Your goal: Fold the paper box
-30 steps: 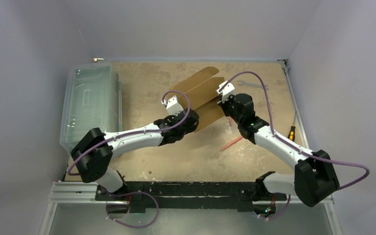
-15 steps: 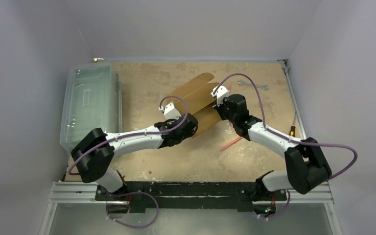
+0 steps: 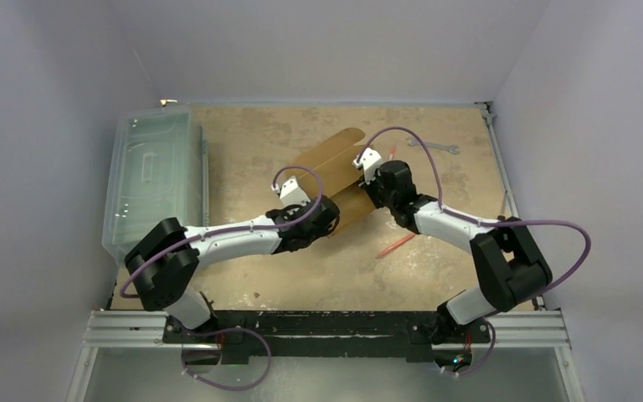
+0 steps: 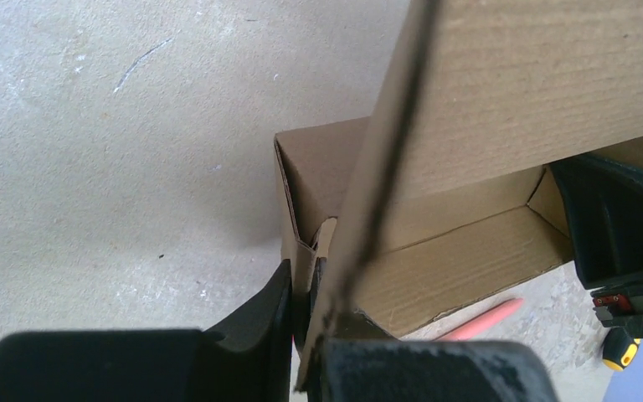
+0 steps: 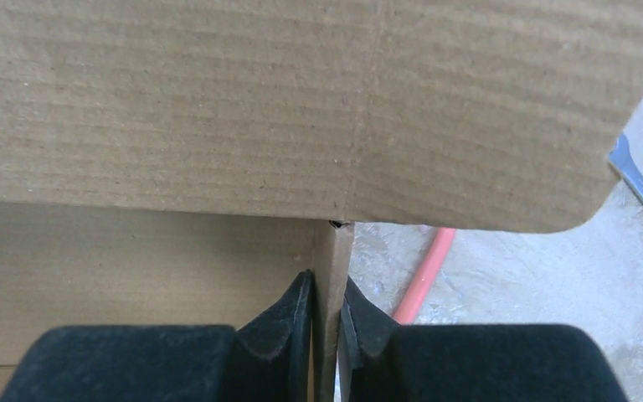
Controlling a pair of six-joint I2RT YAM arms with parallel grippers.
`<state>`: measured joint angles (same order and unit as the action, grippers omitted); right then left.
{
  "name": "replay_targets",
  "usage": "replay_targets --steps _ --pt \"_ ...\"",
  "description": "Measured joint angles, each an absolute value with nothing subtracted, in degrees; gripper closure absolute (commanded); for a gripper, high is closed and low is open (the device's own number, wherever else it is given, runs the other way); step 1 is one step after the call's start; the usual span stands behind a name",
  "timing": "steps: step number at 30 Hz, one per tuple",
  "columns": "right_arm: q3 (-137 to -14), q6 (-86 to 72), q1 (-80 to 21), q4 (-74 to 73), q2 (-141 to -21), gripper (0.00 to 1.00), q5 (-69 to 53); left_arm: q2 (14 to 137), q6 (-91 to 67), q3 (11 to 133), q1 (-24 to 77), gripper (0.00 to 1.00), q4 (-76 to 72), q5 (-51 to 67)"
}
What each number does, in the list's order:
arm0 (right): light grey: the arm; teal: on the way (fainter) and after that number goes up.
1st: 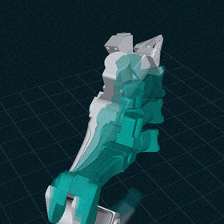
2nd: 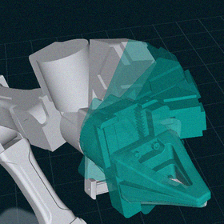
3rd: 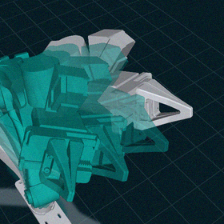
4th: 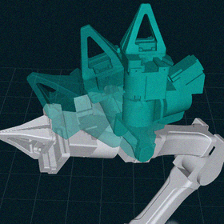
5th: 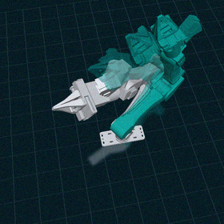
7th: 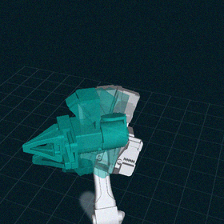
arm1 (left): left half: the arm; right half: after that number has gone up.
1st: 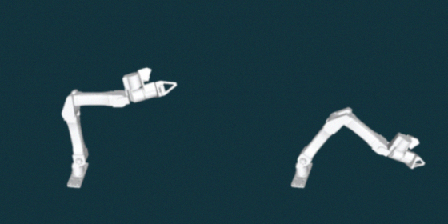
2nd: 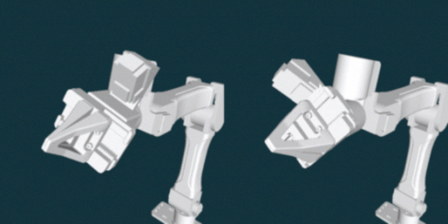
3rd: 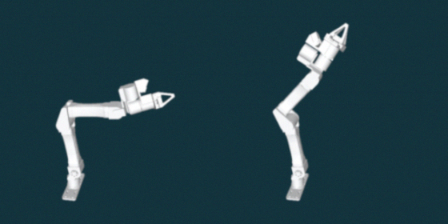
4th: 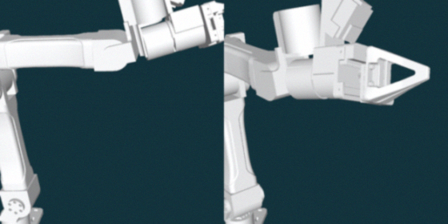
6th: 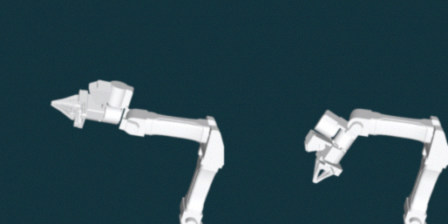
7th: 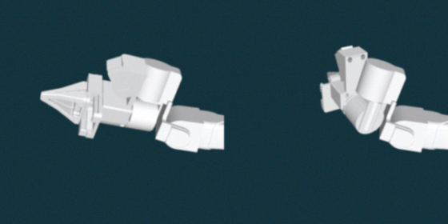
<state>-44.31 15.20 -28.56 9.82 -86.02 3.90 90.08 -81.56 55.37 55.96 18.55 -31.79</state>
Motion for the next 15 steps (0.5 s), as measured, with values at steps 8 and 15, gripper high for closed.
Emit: replay_targets --steps 8,15 --pt "-45.3 15.0 -29.5 9.5 -87.0 1.0 6.4 91.2 -82.8 55.4 56.1 1.0 18.6 -32.1" --pt "-45.9 15.1 -30.5 8.6 -87.0 0.74 7.3 91.2 -83.0 55.4 56.8 1.0 19.4 -33.8"
